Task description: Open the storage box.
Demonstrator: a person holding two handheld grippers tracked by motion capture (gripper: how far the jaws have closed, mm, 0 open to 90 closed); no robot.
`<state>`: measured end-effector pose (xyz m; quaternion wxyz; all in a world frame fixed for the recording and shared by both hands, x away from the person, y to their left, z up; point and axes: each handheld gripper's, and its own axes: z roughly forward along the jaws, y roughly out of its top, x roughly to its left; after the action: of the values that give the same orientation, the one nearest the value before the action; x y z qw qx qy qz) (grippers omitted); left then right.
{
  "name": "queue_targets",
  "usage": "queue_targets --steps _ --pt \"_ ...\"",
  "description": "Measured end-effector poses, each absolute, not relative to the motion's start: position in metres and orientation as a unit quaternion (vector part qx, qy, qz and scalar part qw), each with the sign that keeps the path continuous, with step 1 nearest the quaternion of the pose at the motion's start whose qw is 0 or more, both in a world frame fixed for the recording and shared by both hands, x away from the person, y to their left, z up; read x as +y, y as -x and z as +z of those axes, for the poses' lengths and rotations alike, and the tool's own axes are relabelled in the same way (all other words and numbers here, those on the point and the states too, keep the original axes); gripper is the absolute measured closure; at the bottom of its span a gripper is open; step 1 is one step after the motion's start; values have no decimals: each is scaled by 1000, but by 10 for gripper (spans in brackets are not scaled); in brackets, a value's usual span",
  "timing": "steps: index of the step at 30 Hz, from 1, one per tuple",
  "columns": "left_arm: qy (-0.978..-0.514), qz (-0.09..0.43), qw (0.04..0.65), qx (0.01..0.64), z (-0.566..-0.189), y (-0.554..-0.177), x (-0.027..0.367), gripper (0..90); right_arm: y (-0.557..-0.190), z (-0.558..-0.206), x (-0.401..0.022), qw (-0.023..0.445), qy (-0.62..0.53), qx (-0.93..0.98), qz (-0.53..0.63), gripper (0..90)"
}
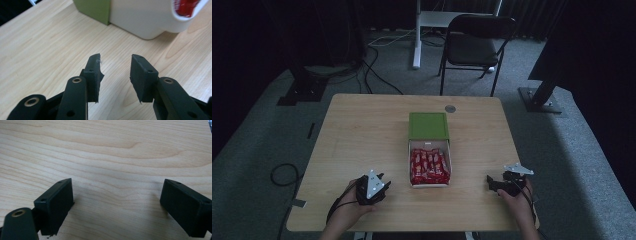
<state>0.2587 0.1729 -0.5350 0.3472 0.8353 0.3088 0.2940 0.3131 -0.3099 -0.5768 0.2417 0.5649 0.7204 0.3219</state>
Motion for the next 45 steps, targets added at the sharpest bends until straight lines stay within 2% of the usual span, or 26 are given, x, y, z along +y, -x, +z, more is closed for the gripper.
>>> queue_targets --steps 11,21,26,39,45 --pt "-812 276 355 372 -543 -268 209 486 -313 -577 -310 242 -565 720 322 108" --pt "-795 248 374 408 -544 -271 230 171 -313 -577 -310 242 -565 720 322 108" --pt "-784 248 378 426 -545 -275 237 107 -313 -577 -310 242 -565 720 322 108" --pt "-764 286 340 468 -551 -279 255 104 -313 -577 -310 242 -565 721 322 108" --pt "-756 273 328 497 -556 -281 263 90 -313 -577 -310 242 -565 721 322 107"
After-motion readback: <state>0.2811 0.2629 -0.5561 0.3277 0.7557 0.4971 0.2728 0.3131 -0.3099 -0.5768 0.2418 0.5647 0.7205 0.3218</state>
